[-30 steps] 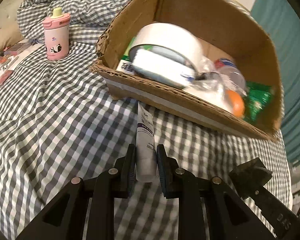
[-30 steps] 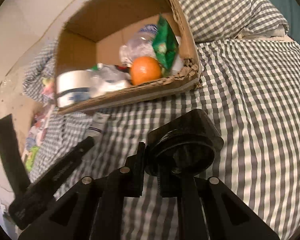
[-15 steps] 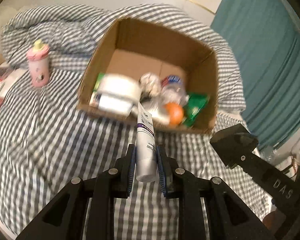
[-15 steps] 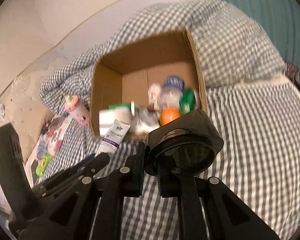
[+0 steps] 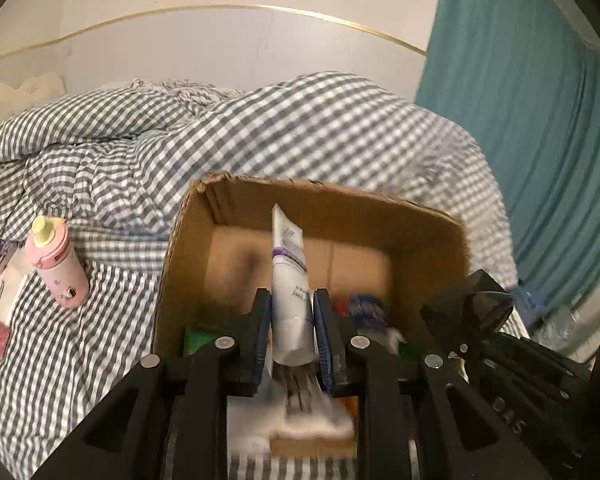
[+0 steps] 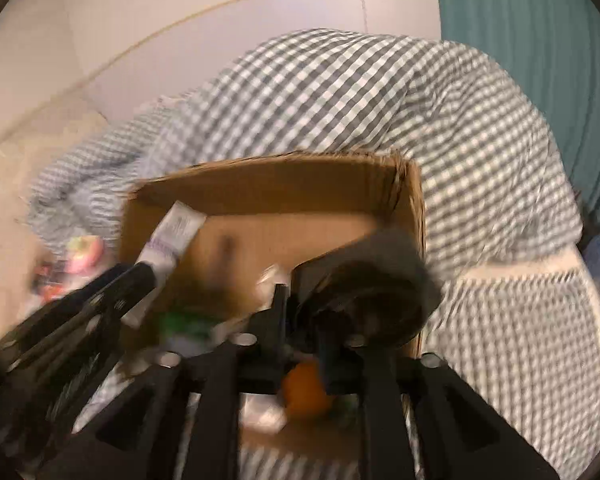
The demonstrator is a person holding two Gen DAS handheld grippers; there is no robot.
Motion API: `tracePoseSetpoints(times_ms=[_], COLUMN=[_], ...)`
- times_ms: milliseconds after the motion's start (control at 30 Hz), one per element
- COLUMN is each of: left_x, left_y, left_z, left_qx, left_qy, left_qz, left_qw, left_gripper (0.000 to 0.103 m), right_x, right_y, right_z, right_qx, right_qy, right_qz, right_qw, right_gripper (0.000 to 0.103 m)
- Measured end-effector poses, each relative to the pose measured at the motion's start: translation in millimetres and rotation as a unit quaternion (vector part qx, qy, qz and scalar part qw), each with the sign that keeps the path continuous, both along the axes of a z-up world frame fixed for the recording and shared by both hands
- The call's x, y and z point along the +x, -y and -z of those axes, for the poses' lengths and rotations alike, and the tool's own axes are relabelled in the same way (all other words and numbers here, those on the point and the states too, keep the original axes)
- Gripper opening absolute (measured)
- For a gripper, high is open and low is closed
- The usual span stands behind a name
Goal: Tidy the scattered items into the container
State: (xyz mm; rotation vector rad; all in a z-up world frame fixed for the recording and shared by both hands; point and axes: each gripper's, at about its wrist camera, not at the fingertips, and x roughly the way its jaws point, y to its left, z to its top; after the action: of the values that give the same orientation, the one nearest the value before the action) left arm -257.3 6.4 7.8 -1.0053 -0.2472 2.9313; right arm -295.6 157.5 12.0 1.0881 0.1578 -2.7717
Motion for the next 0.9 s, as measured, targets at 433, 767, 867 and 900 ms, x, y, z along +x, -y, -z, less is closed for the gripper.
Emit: tracePoseSetpoints(times_ms=[433, 767, 867, 900], left_x=[46, 148, 175, 182], left_y=[20, 7, 4, 2], left_z=[10, -20, -9, -4], left_qx=[-0.062, -0.072, -0.071, -0.076], left_qy=[0.001, -0.031, -0.034, -0.032], left_qz=[-0.042, -0.031, -0.026, -0.024], left_qw=[0.9972, 0.9964, 0.9966, 0.9963], left_gripper=[0.103, 0.103, 0.103, 0.103], right_x=[101, 221, 246, 253], right_y=[-25, -35, -41, -43], right_z=[-45, -59, -43, -36], right_qx=[-0.001, -0.038, -0.048, -0.049], right_qy=[-0.074, -0.096, -0.091, -0.088], right_qz=[0.026, 0.037, 0.038, 0.040], right_qw=[0.997, 0.994, 0.994, 0.994], right_gripper=[0.079, 0.083, 0.083, 0.083])
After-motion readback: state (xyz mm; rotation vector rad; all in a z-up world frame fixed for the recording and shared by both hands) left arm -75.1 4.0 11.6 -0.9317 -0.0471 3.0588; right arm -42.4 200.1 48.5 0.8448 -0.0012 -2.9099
